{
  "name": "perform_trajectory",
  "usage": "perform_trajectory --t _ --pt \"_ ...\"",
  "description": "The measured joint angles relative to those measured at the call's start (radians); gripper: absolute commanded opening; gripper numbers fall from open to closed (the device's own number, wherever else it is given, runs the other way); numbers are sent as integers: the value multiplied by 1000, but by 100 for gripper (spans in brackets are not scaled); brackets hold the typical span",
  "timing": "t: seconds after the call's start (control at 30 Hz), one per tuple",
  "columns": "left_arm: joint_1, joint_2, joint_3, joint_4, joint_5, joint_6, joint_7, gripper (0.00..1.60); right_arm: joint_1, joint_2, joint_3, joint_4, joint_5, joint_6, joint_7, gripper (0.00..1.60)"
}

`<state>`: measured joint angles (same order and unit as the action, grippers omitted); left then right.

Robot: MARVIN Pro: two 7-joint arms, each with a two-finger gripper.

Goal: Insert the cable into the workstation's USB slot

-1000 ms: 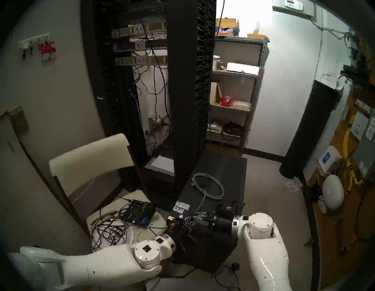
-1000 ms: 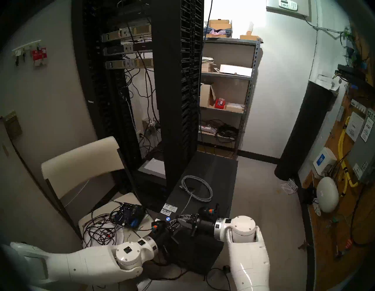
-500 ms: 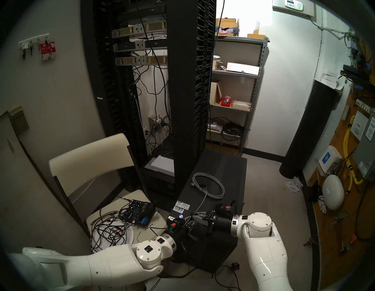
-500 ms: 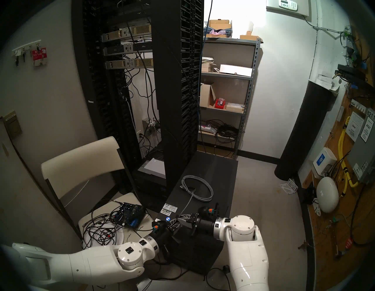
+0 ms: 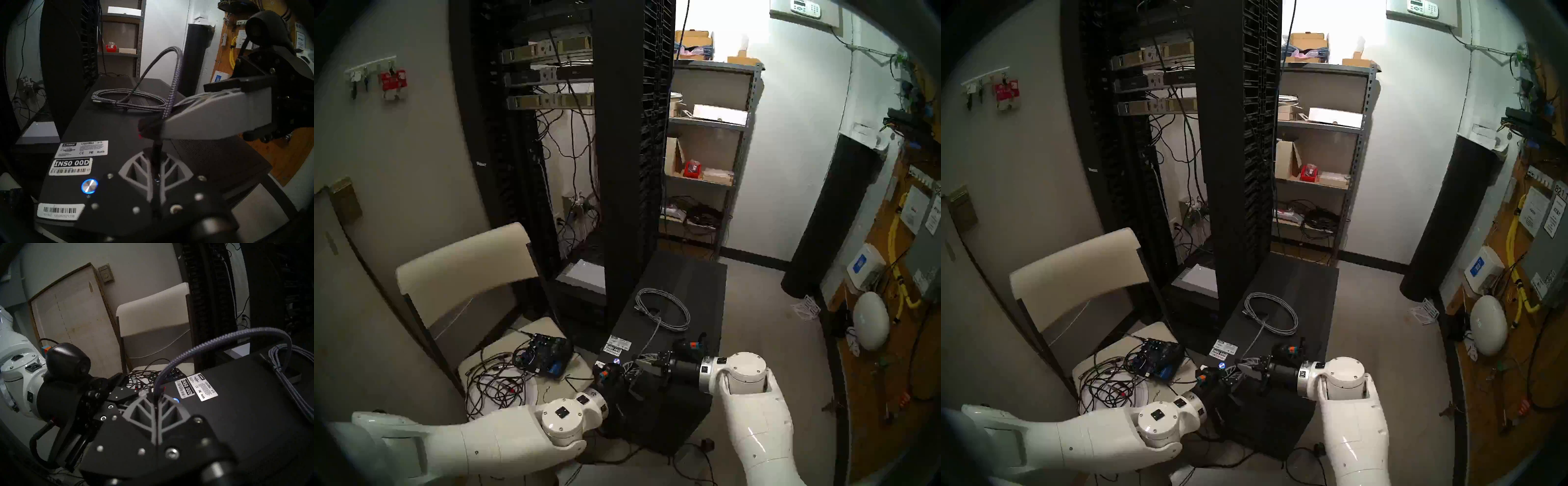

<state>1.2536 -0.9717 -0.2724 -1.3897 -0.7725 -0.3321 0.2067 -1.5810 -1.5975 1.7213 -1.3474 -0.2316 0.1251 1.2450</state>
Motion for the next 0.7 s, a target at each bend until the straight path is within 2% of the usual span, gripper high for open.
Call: perform_trajectory --t 0.7 --pt "0 -15 0 32 8 -12 -6 0 8 -1 0 15 -11 8 0 0"
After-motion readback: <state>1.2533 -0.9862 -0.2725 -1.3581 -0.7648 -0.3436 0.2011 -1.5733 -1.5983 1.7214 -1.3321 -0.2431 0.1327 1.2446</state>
